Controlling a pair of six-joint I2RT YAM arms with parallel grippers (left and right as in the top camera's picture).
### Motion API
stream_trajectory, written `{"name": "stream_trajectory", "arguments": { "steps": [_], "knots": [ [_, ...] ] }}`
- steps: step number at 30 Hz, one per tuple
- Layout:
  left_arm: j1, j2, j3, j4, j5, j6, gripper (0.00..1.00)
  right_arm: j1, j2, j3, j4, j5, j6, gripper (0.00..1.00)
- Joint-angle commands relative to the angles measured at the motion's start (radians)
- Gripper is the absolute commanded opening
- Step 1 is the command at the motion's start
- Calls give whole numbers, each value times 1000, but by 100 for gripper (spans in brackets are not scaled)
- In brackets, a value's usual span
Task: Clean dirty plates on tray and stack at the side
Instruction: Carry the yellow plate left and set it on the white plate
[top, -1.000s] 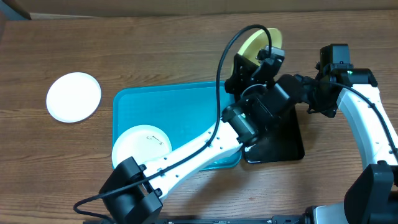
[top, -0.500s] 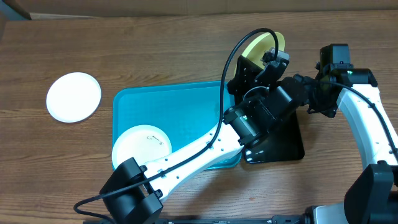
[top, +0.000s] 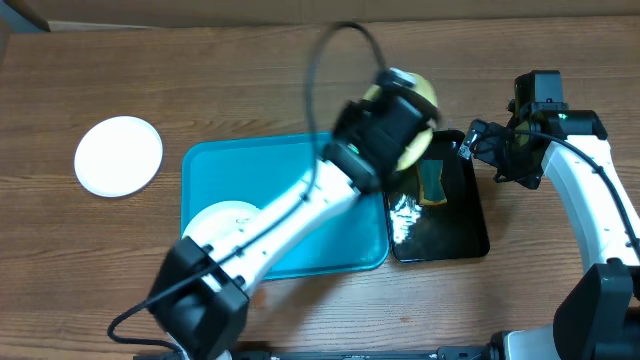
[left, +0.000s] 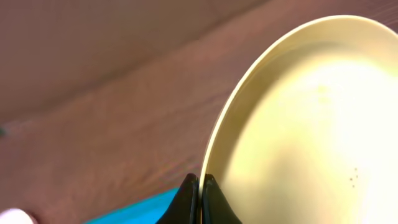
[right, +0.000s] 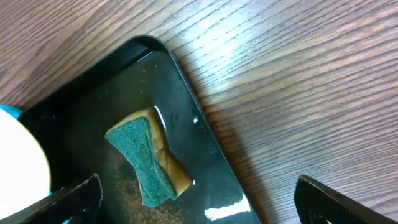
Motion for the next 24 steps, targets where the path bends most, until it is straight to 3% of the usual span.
{"name": "stream_trajectory", "arguments": {
  "steps": [1,10,15,24],
  "knots": [
    [142,-61,22,-46,225,-149,4,-3,-19,21,6,-2,2,100],
    [610,-74,22,-262,491,-351,4,-3,-19,21,6,-2,2,100],
    [929,-73,22,-359,598,-352,4,-3,-19,21,6,-2,2,100],
    [1272,-71,21,-409,614,-349,4,-3,-19,21,6,-2,2,100]
  ]
}}
